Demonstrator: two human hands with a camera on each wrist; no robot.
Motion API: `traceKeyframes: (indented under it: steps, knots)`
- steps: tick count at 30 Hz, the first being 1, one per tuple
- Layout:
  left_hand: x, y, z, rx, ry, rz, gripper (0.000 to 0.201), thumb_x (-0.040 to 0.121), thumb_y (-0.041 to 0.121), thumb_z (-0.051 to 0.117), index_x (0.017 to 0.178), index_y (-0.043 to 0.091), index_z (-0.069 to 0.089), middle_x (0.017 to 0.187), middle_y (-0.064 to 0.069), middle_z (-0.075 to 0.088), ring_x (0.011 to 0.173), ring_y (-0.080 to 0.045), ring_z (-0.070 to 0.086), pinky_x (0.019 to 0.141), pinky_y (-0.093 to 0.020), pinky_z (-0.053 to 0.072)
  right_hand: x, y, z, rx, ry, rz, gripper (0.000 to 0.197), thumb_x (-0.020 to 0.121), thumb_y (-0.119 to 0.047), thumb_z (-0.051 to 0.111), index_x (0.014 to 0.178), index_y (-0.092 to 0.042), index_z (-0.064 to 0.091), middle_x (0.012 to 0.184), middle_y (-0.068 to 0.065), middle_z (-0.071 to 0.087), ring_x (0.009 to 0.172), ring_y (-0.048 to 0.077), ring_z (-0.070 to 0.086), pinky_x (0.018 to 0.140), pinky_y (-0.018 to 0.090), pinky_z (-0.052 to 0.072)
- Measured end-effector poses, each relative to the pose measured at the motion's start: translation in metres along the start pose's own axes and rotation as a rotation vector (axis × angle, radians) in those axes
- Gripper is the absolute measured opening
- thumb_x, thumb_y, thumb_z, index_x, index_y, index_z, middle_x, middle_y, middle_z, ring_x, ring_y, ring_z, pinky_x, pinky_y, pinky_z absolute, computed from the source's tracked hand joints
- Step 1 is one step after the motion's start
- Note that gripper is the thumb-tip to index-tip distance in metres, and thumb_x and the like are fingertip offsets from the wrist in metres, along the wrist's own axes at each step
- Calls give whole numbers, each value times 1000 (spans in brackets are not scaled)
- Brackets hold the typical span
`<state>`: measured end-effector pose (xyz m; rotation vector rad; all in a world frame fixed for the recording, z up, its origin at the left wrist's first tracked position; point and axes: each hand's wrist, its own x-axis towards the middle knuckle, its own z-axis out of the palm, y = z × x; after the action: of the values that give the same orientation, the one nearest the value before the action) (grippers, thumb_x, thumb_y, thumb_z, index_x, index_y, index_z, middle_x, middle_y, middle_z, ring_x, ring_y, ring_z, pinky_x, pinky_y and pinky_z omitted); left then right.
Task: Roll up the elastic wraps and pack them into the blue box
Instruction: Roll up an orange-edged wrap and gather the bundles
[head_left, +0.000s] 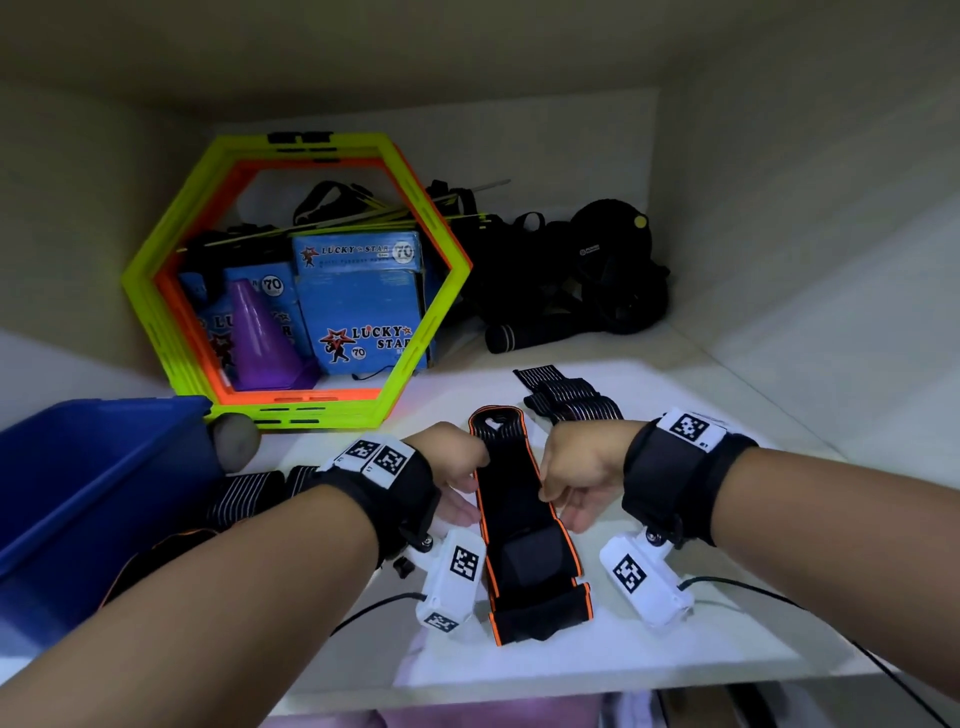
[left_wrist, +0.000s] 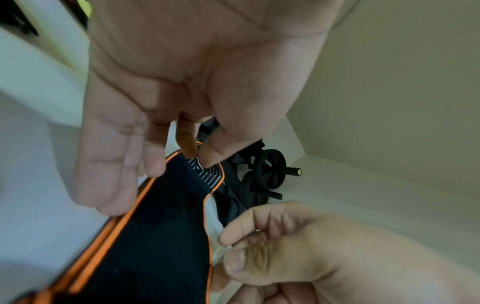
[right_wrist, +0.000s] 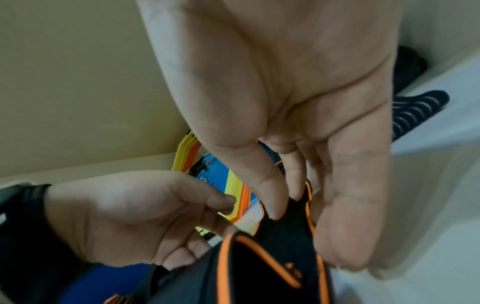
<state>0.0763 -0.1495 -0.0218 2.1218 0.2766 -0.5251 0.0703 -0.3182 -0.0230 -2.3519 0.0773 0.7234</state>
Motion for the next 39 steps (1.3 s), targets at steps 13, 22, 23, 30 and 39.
traceKeyframes:
  steps: [13,22,23,30,39]
  knots:
    - [-33,-19,4,-18,12,28,24,97,12,50,117,0,49,103,-18,55,70,-40,72,74,-53,61,-37,16,16,247,-18,71,19,101,6,37,97,-3,53,73,16,60,46,23,66,55,34,59]
    - [-54,-34,6,87,54,154,21,95,30,55,97,9,56,100,-13,59,64,-28,70,67,-42,62,-68,22,26,307,27,-55,19,100,3,37,104,-10,50,89,15,62,72,28,68,75,40,58]
    - [-54,-38,4,158,59,228,29,94,41,57,97,13,58,97,-9,61,69,-25,68,64,-35,60,-70,24,26,288,69,-92,18,99,1,40,106,-11,51,92,14,61,72,26,67,74,40,58]
    - [-79,-72,7,449,-154,617,71,58,59,87,116,29,60,113,7,63,87,0,63,79,-20,52,-79,44,40,17,-48,-422,66,78,-45,80,132,-19,52,124,-4,62,104,11,64,86,29,52]
    - [-94,-88,14,605,91,878,29,84,49,70,106,30,66,97,7,65,82,-9,61,78,-34,53,-83,55,50,-201,202,-609,29,81,-44,77,99,-22,71,93,-5,73,81,7,68,76,30,55]
